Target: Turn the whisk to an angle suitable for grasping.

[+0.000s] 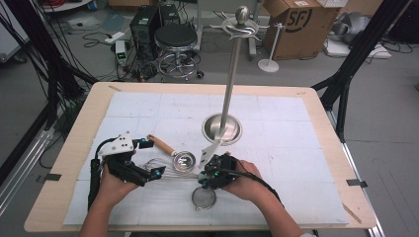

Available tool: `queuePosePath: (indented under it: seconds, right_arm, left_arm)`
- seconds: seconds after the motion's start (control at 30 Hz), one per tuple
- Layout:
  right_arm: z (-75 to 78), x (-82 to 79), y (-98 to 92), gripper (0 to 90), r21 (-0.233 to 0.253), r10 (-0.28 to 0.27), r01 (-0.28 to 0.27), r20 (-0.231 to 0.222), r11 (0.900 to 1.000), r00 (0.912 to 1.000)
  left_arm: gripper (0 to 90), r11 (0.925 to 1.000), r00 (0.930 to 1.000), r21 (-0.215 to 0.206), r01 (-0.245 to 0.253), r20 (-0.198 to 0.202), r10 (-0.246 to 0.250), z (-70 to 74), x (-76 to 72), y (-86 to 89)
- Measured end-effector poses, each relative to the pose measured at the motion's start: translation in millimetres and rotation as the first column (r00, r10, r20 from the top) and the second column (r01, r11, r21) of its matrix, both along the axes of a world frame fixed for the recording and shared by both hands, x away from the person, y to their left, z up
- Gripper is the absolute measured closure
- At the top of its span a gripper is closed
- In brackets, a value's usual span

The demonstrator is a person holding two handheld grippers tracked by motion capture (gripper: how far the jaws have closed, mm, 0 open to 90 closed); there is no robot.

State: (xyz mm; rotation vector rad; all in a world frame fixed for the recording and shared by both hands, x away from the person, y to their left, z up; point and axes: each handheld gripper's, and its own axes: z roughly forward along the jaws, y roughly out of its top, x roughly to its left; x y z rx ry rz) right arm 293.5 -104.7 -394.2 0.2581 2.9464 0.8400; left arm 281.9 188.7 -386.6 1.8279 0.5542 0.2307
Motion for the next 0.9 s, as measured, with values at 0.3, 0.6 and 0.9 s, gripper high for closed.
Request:
queuePosePath:
  seconds: [0.3,0.6,0.9]
  right_arm:
    - [-7.7,-1.8,17.9,69.2,-0.022,0.051,-0.052,-0.004,0.998,0.9987]
    - [-13.1,0.1,22.1,68.6,-0.041,0.052,-0.053,-0.031,0.998,0.9982]
    - [-5.5,4.6,14.9,61.4,0.034,0.026,-0.025,-0.018,0.999,0.9995]
  left_arm:
    - [1.6,1.0,1.0,-0.004,0.0,0.002,0.001,0.8,-0.5,1.1]
    - [1.6,1.0,1.0,0.003,0.0,0.001,0.0,0.1,-0.1,0.0]
    - [1.7,1.0,1.0,0.002,0.0,0.002,0.0,-0.2,-0.4,0.6]
